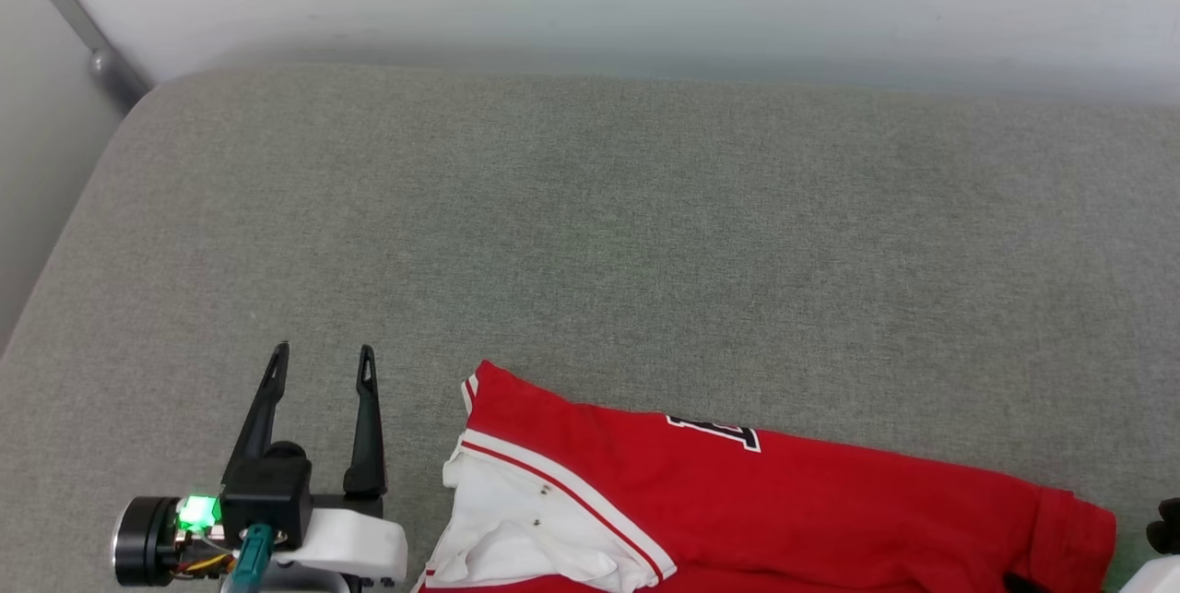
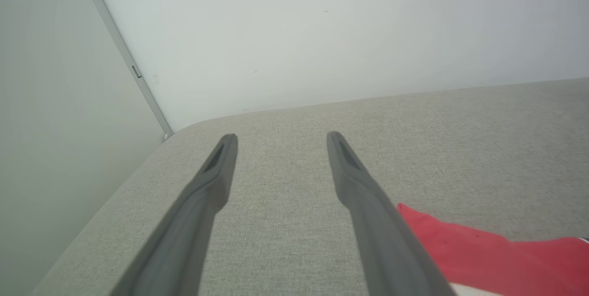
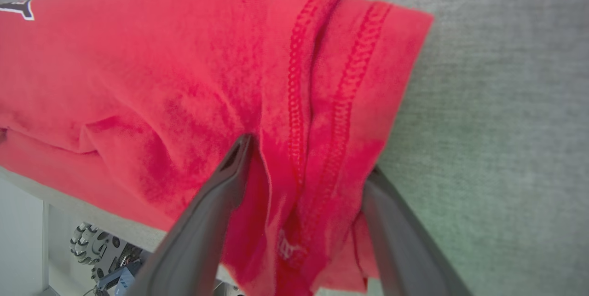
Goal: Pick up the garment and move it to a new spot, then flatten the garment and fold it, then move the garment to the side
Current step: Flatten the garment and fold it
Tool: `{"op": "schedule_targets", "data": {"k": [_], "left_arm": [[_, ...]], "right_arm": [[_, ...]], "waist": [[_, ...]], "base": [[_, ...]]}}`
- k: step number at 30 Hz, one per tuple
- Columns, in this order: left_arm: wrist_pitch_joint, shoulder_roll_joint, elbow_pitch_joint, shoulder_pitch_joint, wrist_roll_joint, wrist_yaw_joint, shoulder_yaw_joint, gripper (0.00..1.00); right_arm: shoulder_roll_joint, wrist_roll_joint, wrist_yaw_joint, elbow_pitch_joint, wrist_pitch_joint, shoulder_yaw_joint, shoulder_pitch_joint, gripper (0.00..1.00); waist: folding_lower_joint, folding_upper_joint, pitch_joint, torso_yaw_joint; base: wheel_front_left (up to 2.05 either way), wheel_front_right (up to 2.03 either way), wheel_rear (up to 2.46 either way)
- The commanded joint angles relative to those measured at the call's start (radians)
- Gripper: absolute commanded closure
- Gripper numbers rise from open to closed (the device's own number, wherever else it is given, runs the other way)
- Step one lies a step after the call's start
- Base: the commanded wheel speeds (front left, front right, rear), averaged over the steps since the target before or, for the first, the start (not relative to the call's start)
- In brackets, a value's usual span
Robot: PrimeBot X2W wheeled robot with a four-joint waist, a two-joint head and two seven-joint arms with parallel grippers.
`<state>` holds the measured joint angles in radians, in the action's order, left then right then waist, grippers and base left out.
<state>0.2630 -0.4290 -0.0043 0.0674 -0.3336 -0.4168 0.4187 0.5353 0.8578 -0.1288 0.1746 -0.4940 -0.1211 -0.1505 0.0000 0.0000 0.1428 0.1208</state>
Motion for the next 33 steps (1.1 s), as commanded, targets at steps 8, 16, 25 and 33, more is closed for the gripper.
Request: {"op": "schedule_targets", "data": {"k": [8,16,25,33], "left_arm": [[0.002,0.103,-0.024,-0.086,0.126,0.060,-0.123,0.00],[0.002,0.167,-0.025,-0.140,0.205,0.136,-0.192,0.00],[0.002,0.209,-0.021,-0.176,0.258,0.202,-0.227,0.00],[0.002,0.233,-0.008,-0.195,0.288,0.233,-0.244,0.00]], "right_arm": [[-0.004,0.018,-0.003,0.034,-0.036,-0.075,0.032,1.00],[0.088,0.048,-0.001,0.007,-0.017,-0.011,0.086,1.00],[0.179,0.048,-0.001,0.091,-0.056,0.132,0.070,1.00],[0.220,-0.011,-0.002,0.089,-0.112,0.180,0.049,1.00]], "waist": [[0.0000,0.0000,-0.011,-0.005],[0.0000,0.0000,-0.047,-0.026],[0.0000,0.0000,-0.064,-0.045],[0.0000,0.0000,-0.079,-0.056]], "base": [[0.00,0.00,0.00],[0.00,0.00,0.00],[0.00,0.00,0.00],[0.00,0.00,0.00]]}}
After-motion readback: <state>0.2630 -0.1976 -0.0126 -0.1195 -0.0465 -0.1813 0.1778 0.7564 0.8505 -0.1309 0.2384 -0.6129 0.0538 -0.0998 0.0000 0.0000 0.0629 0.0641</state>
